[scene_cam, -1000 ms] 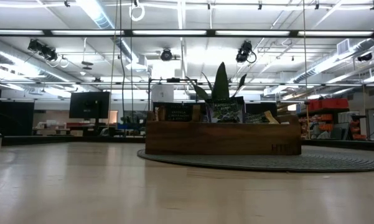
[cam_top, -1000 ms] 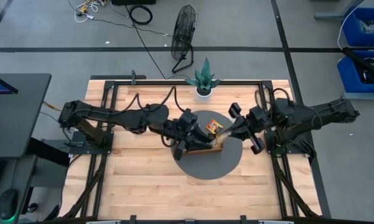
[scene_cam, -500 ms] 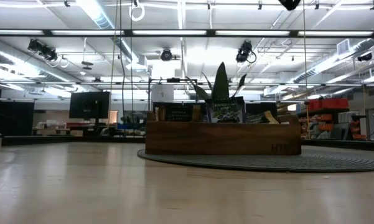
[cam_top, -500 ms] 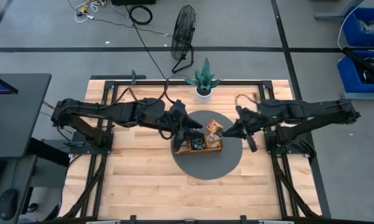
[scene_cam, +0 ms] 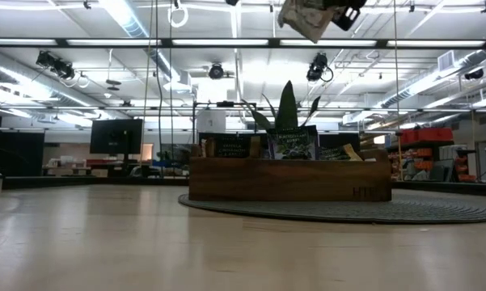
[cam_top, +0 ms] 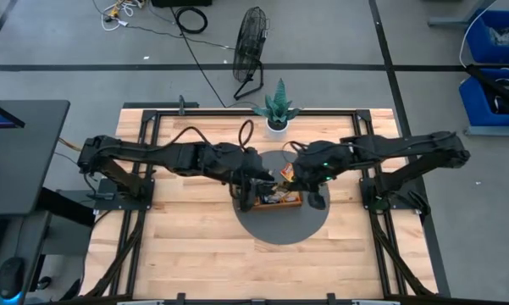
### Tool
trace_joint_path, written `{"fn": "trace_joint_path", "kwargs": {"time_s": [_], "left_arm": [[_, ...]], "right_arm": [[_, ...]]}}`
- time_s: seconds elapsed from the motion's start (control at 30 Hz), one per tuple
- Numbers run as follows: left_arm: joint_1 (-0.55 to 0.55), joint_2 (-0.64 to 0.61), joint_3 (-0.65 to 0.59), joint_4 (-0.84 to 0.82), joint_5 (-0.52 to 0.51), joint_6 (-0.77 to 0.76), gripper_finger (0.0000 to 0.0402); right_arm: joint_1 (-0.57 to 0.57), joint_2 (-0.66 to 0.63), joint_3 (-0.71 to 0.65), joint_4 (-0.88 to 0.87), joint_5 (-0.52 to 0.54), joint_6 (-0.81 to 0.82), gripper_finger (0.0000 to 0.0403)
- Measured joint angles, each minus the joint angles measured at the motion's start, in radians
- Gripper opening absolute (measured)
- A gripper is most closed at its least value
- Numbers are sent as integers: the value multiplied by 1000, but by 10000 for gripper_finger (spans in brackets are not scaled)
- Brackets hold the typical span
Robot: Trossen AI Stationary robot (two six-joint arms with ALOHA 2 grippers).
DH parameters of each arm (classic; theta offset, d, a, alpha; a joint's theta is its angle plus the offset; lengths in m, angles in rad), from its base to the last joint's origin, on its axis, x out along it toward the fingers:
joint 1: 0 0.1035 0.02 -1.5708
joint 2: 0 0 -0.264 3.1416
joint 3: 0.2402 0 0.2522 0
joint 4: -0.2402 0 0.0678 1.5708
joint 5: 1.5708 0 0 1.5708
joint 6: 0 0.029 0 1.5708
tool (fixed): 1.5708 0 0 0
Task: Pick & Place Tea
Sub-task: Put the brown tea bag into the left section of the wooden organizer
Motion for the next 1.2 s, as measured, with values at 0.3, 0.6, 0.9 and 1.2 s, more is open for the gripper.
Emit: {"fn": "trace_joint_path", "kwargs": {"time_s": [0.3,0.6,0.9,1.2], "left_arm": [[12,46,0,-49,-7,28,209],[17,76,0,-58,-7,28,264],[22,98,-1,-68,-22,18,199],[21,98,0,-68,9,28,36]], "right_arm": [[-7,88,52,-12,-31,-45,0],[-28,99,52,5,-42,-45,0],[-31,99,52,5,-42,-43,0],[-31,99,52,7,-32,-42,0]]}}
